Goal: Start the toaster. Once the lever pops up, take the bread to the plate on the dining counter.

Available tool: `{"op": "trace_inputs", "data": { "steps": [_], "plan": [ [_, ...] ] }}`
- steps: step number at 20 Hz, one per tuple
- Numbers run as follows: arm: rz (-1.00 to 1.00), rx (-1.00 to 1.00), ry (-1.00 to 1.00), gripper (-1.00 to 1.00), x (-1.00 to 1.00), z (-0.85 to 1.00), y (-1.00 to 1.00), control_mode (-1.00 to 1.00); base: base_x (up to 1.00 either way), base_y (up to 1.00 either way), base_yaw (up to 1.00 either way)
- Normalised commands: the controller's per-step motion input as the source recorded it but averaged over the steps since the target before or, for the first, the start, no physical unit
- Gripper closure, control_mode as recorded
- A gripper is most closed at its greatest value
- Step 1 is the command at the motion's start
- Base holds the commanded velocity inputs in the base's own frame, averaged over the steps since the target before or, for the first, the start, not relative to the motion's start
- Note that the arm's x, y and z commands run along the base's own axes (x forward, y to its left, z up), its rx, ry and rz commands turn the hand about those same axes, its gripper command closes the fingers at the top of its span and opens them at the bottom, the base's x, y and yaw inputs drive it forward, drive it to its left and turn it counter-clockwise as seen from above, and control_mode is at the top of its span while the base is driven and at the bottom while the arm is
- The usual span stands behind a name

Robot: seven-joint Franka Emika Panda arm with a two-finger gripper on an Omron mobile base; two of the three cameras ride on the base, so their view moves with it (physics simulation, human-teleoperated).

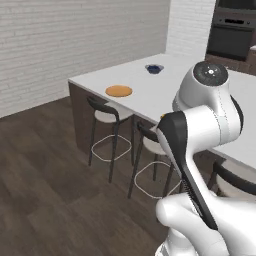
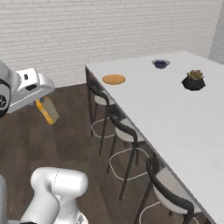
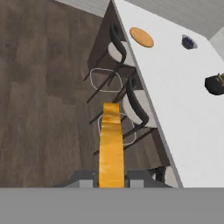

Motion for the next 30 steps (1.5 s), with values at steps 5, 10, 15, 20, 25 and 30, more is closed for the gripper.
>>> {"op": "trace_inputs", "data": {
  "steps": [5,10,15,20,25,30],
  "plan": [
    [0.00,0.00,0.00,1.00,0.00,0.00,0.00,1.00,0.95,1.00,-0.38],
    [0.00,0.00,0.00,1.00,0.00,0.00,0.00,1.00,0.89,0.98,-0.30],
    [0.00,0.00,0.00,1.00,0.00,0.00,0.00,1.00,0.89,0.99,-0.29],
    [0.00,0.00,0.00,1.00,0.00,0.00,0.00,1.00,0.91,0.89,-0.41],
    [0.00,0.00,0.00,1.00,0.00,0.00,0.00,1.00,0.89,0.97,-0.46],
    [0.00,0.00,0.00,1.00,0.00,0.00,0.00,1.00,0.81,0.74,-0.43]
  ]
}}
